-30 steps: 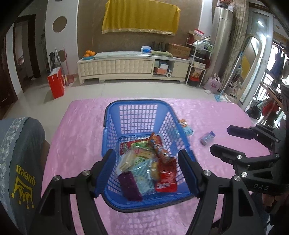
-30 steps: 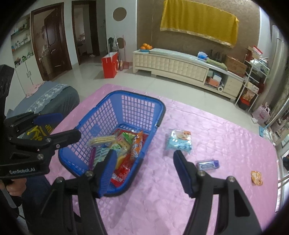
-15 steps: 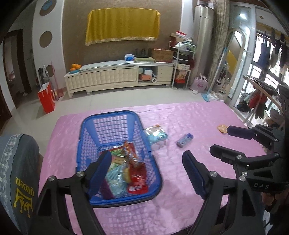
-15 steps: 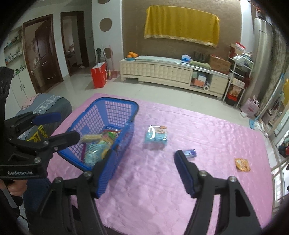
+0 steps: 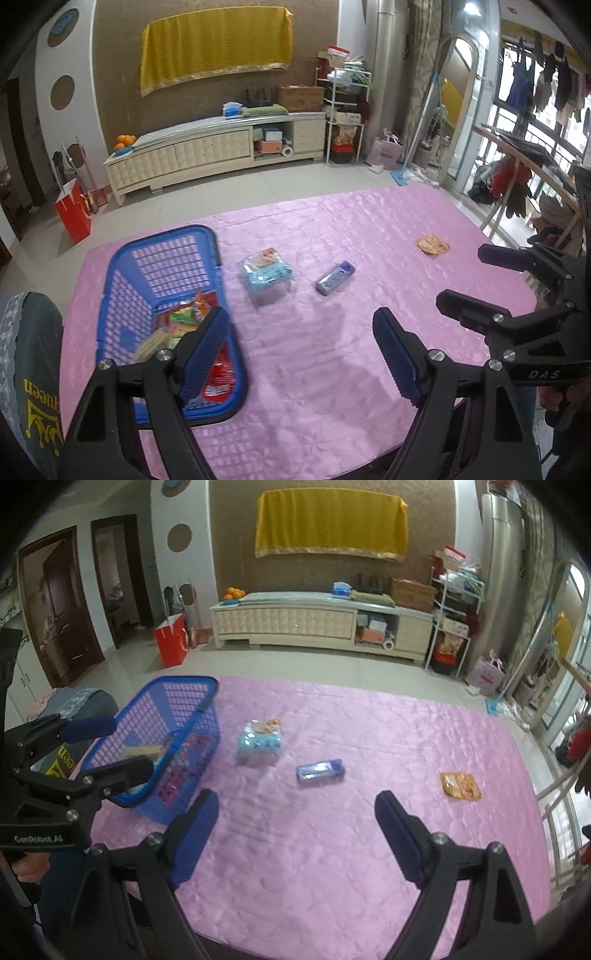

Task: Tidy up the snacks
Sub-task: 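Move both grippers toward the blue Doublemint box and orange pouch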

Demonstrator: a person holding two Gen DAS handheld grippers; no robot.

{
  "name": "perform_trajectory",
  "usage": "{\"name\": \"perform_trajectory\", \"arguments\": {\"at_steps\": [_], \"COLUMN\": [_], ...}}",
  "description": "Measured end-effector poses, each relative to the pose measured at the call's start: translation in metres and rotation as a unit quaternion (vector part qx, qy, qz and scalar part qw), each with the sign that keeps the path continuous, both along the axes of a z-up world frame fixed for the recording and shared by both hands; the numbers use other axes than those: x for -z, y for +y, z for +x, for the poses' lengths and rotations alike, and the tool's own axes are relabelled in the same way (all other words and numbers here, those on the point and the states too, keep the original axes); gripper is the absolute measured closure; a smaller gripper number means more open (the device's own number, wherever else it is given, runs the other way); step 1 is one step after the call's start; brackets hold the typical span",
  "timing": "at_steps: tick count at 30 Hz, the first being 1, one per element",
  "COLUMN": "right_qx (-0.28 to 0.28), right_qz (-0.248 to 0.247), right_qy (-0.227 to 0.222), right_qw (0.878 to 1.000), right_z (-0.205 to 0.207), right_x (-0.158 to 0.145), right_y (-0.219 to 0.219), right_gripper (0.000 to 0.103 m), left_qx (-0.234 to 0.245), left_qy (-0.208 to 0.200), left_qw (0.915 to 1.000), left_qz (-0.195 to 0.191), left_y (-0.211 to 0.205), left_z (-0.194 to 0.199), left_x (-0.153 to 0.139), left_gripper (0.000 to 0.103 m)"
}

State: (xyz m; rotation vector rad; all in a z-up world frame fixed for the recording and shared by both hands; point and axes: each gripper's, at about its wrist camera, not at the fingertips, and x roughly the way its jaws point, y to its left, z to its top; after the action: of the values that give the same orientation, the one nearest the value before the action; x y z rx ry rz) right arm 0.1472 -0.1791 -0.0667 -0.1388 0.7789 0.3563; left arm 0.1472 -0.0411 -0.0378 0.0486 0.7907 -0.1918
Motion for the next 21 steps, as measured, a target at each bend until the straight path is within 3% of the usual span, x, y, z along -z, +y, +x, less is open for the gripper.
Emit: {"name": "perform_trajectory", "arguments": {"at_steps": [21], "right_qx": [0.049], "right_qz": [-0.005], "right_qy": [0.062], "right_qw": [0.997], "right_z": [0.056], "right_x": [0.057], "right_y": [-0.061], "right_gripper": [0.014], "left_qx": [0.045], "left_qy": [0.084], "left_qw": [0.9953], "left_qz": [0.015], "left_y": [-0.072], "left_z": [0.079], "left_x": [0.063], "left_gripper": [0.024]}}
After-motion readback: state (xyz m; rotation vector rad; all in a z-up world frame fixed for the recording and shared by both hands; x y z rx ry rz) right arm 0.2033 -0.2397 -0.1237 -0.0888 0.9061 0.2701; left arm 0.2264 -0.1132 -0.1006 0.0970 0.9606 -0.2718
